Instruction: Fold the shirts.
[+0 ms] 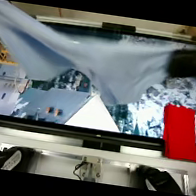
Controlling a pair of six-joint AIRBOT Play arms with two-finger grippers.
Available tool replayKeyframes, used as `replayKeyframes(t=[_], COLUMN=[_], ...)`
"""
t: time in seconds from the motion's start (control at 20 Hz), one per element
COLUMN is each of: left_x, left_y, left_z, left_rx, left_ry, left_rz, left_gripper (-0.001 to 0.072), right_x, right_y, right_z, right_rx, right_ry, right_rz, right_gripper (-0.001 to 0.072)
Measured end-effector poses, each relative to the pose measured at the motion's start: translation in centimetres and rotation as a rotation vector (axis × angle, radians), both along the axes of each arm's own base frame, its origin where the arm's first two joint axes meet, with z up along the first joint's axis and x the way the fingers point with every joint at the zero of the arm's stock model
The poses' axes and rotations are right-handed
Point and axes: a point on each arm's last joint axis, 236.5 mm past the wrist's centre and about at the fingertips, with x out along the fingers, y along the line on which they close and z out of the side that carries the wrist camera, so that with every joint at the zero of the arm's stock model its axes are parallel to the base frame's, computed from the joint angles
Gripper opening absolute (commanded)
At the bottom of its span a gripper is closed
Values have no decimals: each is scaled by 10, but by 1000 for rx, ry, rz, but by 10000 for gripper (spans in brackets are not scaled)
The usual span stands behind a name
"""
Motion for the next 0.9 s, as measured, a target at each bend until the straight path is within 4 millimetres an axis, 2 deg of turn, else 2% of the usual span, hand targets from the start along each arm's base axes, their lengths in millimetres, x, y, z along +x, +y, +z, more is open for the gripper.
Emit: replayKeyframes(t=[0.05, 0.1, 0.15, 0.2, 0.25, 0.35, 0.45, 0.55, 0.65, 0.8, 0.9], left_x=[-31, -58, -84, -105, -118, -138, -142, -132, -114, -75, -46], left_y=[4, 6, 6, 2, -2, -9, -14, -13, -7, 8, 21], left_z=[33, 55, 72, 83, 86, 87, 76, 50, 17, -58, -121], left_rx=[4, 6, 9, 10, 16, 31, 40, 48, 56, 38, 20], left_ry=[-89, -153, -204, -238, -246, -247, -199, -102, 6, 214, 362], left_rz=[37, 66, 91, 103, 110, 120, 115, 110, 104, 88, 75], left_gripper=[28, 27, 28, 28, 27, 28, 28, 28, 28, 28, 28], right_x=[-23, -49, -73, -94, -108, -124, -127, -112, -90, -43, -6], right_y=[-27, -51, -70, -86, -97, -112, -120, -122, -124, -118, -109], right_z=[46, 81, 106, 124, 134, 140, 138, 122, 97, 46, 4], right_rx=[9, 21, 40, 57, 68, 80, 71, 14, -68, -196, -269], right_ry=[-122, -223, -298, -358, -391, -410, -394, -322, -212, -20, 102], right_rz=[-56, -104, -138, -167, -187, -223, -253, -281, -329, -384, -409], right_gripper=[57, 57, 56, 56, 56, 57, 56, 57, 57, 56, 56])
